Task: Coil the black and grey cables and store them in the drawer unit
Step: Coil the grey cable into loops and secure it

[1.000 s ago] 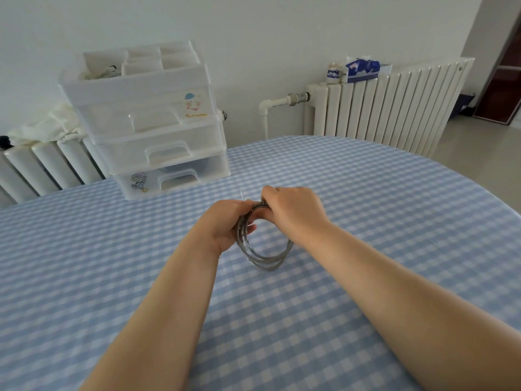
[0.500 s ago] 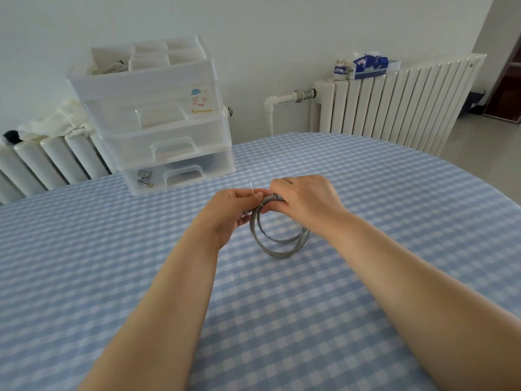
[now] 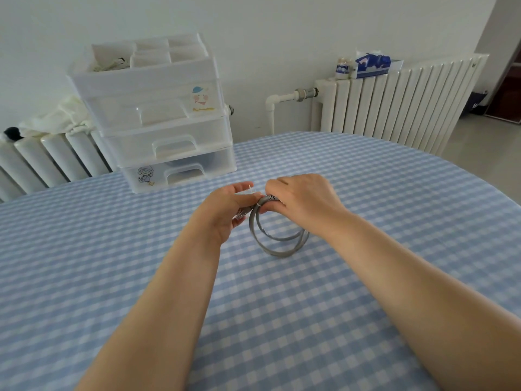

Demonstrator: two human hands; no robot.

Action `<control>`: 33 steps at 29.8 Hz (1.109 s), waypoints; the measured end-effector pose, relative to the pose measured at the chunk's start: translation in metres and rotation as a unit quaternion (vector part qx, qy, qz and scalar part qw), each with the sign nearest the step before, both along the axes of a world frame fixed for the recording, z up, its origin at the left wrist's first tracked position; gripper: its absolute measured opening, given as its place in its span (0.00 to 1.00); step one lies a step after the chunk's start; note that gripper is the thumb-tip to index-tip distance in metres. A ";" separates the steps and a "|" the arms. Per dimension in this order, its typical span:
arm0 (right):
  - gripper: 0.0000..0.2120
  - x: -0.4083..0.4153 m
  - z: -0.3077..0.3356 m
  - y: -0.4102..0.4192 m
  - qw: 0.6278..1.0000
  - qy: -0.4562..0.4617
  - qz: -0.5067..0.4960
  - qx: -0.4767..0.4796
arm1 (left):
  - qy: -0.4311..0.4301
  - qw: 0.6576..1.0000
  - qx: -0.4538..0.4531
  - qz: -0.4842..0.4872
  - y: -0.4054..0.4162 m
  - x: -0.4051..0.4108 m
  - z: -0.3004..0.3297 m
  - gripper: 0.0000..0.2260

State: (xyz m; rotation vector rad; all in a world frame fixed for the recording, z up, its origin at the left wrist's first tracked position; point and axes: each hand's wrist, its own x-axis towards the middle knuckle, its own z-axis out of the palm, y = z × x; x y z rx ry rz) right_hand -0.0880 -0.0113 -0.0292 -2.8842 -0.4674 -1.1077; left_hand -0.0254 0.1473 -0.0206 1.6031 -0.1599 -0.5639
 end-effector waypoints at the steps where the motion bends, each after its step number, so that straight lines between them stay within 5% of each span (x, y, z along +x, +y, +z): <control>1: 0.18 -0.001 0.000 0.000 1.000 -0.005 0.002 -0.004 | 0.013 1.000 -0.007 -0.003 0.002 0.001 -0.001 0.11; 5: 0.16 -0.003 0.004 0.001 0.999 -0.020 0.011 -0.021 | 0.053 0.997 -0.039 -0.041 0.009 0.005 -0.003 0.14; 15: 0.16 -0.010 0.013 0.008 0.998 0.031 0.054 -0.003 | -0.043 0.993 0.007 -0.108 0.023 0.011 0.004 0.04; 24: 0.14 -0.020 0.027 0.010 0.974 0.063 0.098 0.193 | 0.109 0.949 -0.212 -0.206 0.020 0.002 0.008 0.15; 27: 0.17 -0.023 0.027 0.009 0.958 0.068 0.094 0.262 | 0.105 0.936 -0.274 -0.195 0.009 -0.005 0.017 0.04; 30: 0.20 -0.020 0.025 0.017 0.907 0.092 0.073 0.405 | 0.039 0.921 -0.339 -0.186 -0.004 -0.016 0.031 0.02; 33: 0.23 -0.019 0.030 0.041 0.755 0.150 0.165 0.617 | -0.038 0.923 -0.372 -0.089 -0.011 -0.027 0.038 0.09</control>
